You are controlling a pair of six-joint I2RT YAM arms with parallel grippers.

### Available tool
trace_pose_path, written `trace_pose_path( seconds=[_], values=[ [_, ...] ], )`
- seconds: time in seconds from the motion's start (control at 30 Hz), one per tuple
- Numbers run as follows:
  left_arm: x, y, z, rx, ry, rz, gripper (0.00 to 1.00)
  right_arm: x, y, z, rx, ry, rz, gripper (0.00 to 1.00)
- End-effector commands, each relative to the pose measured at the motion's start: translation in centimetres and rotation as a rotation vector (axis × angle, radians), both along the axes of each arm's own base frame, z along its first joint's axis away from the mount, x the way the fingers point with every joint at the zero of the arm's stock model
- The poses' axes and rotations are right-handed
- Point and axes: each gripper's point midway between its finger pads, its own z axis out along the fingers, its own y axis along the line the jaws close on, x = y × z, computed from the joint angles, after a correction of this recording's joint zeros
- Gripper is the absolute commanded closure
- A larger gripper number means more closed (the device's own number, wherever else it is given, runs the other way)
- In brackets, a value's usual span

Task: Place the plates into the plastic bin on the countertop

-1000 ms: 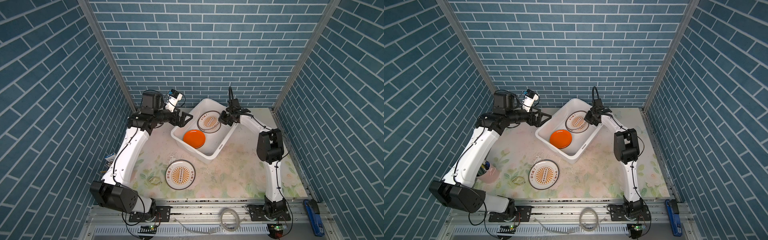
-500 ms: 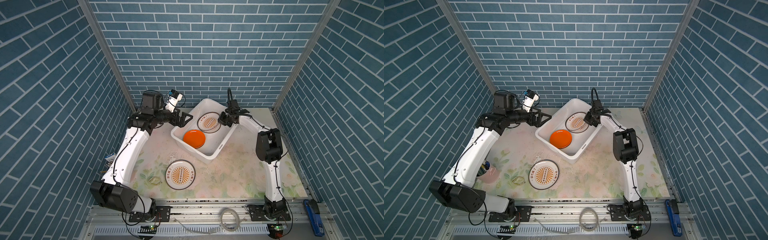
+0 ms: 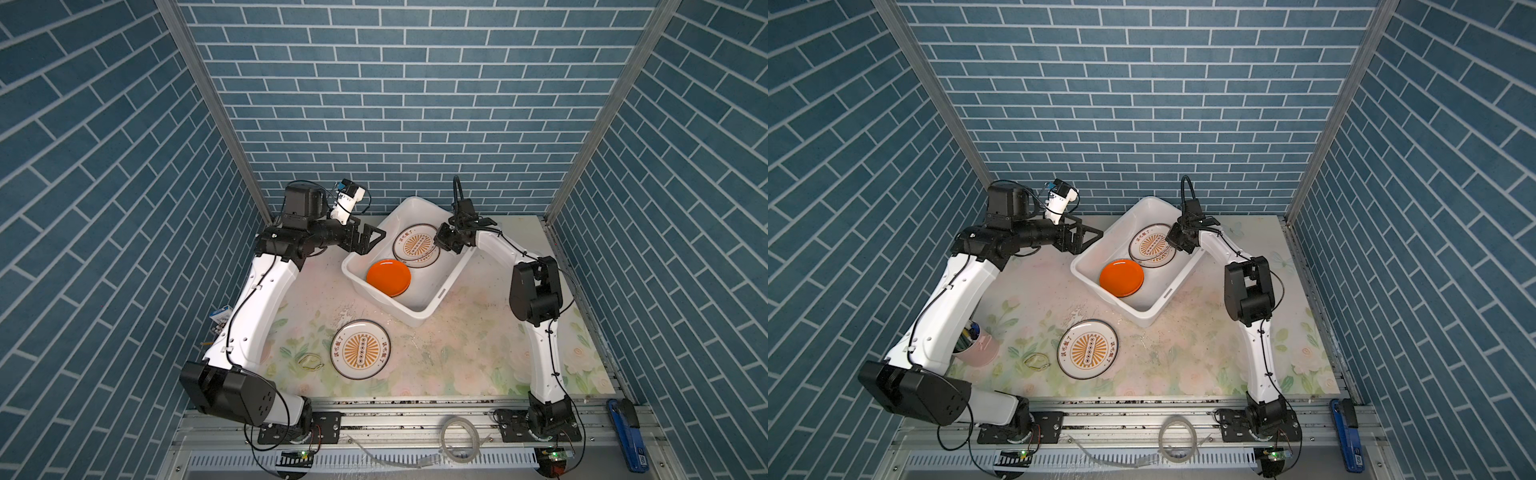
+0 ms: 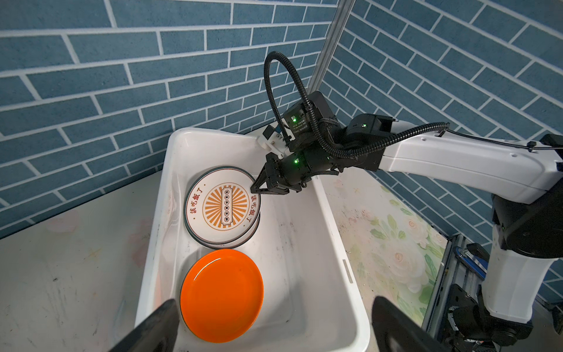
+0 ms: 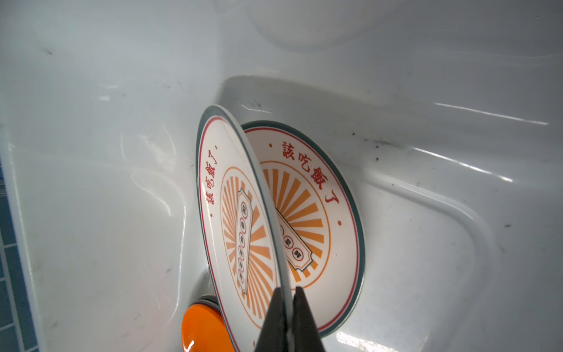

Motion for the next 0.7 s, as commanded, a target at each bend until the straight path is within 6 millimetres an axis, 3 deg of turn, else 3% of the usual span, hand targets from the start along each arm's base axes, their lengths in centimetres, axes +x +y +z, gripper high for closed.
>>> trace_pose_path(
  seconds=[0.0, 0.67],
  values=[
    [0.0, 0.1, 0.2, -0.011, -0.004, -0.003, 0.0, 0.5, -0.1, -0.4, 0.005, 0.018, -0.028, 0.92],
    [0.1, 0.1, 0.1, -0.012, 0.001, -0.002, 0.0, 0.0, -0.3, -1.4, -0.008, 0.06, -0.023, 0.84]
  ],
)
